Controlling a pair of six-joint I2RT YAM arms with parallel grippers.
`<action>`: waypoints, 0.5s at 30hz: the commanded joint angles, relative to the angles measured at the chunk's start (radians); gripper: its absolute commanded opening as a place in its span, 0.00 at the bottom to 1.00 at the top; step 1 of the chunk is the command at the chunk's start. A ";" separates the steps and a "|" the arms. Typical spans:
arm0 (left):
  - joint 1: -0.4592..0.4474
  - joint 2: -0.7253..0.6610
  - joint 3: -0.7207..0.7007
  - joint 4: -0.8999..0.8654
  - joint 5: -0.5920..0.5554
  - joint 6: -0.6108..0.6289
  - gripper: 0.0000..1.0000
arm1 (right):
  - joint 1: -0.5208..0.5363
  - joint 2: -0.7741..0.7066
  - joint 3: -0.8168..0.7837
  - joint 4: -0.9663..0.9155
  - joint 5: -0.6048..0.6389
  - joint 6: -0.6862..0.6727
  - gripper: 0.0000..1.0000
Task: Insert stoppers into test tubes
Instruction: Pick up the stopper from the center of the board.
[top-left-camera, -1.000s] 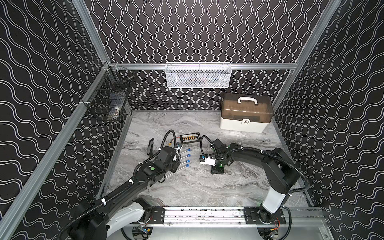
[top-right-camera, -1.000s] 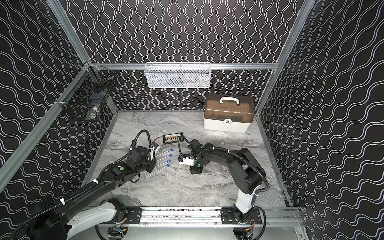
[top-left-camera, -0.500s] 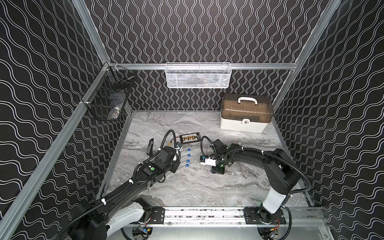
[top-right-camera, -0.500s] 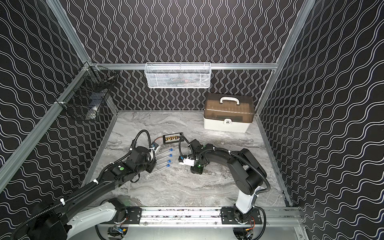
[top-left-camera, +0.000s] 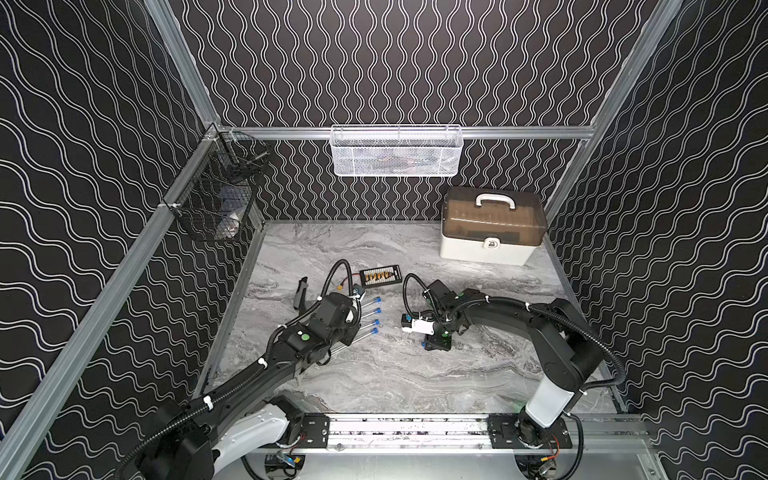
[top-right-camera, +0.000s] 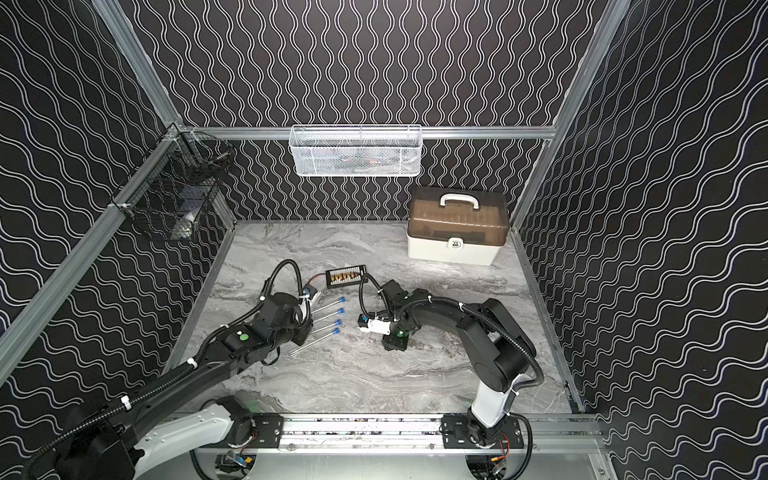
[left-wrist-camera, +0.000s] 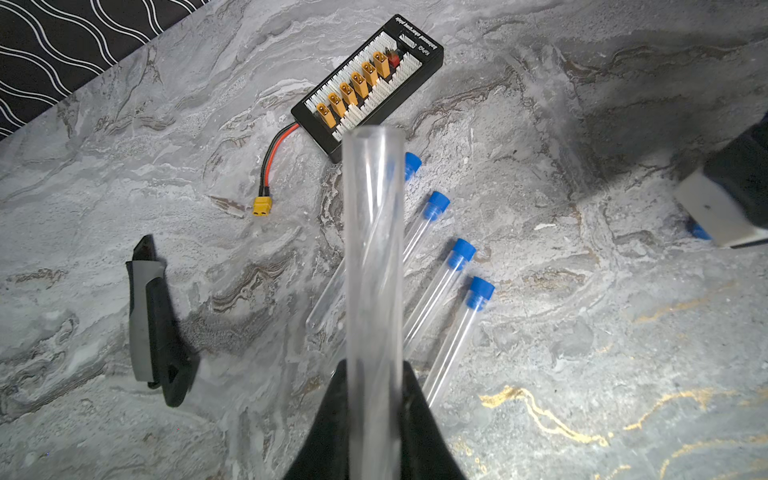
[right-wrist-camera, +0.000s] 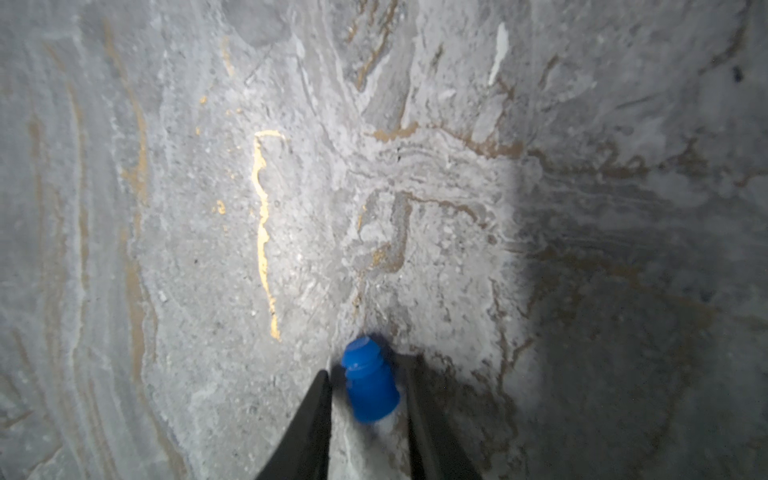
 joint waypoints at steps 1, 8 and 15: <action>0.002 -0.001 0.002 0.031 0.000 0.003 0.00 | 0.001 0.003 0.004 -0.033 -0.020 -0.029 0.32; 0.001 -0.002 0.000 0.033 -0.003 0.004 0.00 | 0.000 0.005 0.003 -0.045 -0.026 -0.046 0.27; 0.002 0.000 -0.001 0.038 0.000 0.005 0.00 | 0.000 0.006 -0.005 -0.059 -0.031 -0.059 0.25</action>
